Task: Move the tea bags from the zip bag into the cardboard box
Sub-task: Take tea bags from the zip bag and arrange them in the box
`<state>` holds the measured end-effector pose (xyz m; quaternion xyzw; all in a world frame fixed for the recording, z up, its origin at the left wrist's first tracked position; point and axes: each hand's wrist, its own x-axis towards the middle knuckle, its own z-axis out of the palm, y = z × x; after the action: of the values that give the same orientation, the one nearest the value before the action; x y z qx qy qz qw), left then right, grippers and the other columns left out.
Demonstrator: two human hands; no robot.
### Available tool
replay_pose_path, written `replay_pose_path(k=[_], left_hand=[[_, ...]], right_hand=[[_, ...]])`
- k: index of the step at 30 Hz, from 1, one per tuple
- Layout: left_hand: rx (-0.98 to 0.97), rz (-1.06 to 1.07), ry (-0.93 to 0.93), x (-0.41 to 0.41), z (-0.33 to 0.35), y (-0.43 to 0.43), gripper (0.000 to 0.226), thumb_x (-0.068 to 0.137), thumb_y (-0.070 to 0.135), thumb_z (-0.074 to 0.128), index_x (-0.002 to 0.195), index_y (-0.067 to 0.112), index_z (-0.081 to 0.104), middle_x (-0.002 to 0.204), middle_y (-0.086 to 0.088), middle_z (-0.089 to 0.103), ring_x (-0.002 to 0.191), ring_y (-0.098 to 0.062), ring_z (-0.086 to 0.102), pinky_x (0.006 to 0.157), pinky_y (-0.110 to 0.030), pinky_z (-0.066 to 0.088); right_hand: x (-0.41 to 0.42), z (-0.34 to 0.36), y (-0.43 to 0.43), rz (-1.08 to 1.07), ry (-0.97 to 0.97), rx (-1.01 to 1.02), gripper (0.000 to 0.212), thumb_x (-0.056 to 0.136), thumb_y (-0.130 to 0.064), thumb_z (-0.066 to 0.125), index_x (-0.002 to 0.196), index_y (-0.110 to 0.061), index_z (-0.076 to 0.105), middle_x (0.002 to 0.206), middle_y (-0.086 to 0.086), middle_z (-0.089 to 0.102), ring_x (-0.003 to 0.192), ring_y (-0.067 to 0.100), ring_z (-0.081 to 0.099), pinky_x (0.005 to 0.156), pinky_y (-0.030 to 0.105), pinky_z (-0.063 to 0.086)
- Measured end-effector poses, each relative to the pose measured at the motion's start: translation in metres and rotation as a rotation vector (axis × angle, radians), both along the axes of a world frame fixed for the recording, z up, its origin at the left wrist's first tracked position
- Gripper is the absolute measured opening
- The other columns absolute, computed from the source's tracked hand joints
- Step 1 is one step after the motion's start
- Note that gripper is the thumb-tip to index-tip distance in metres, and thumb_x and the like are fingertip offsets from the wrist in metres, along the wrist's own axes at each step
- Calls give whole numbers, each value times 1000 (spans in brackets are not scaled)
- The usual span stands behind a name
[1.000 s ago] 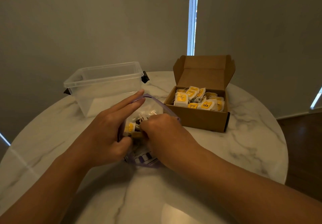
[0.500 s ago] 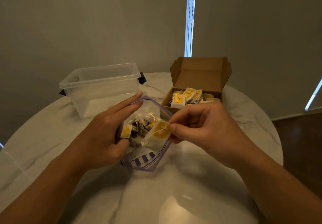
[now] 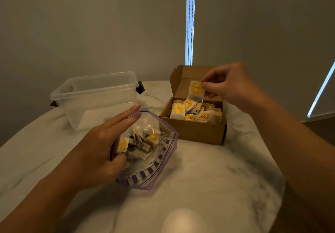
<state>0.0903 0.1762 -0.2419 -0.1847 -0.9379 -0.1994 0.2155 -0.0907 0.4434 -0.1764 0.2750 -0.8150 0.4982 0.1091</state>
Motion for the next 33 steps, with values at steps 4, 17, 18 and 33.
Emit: replay_pose_path(k=[4,17,18,33], left_hand=[[14,1,-18,0,-1,0,86,66,5,57,149,21,42,159,19,28,41,-14,43,48,-10,39],[-2,10,-28,2,1,-1,86,65,5,57,149,19,42,160,15,29,56,-16,53,56,-3,39],[-4,4,-22,2,2,0,86,65,4,57,148,16,43,160,12,30,64,-11,55,58,-1,38],[-1,-10,86,-1,4,2,82,66,2,55,147,4,42,159,-2,33,122,-12,18,73,2,38]], right_hand=[[1,-8,-24,74,-62,95,6,86,-7,70,89,-11,73,79,6,73,69,15,72,61,24,59],[-19,-26,-53,-115,82,379,5,84,-15,74,89,-14,76,82,-5,69,79,10,66,65,22,55],[-14,-23,-50,-125,109,350,5,84,-15,73,88,-15,76,78,-9,67,79,8,65,66,21,54],[128,-54,-101,312,188,577,18,90,-20,66,108,-16,70,102,5,67,95,20,62,80,31,55]])
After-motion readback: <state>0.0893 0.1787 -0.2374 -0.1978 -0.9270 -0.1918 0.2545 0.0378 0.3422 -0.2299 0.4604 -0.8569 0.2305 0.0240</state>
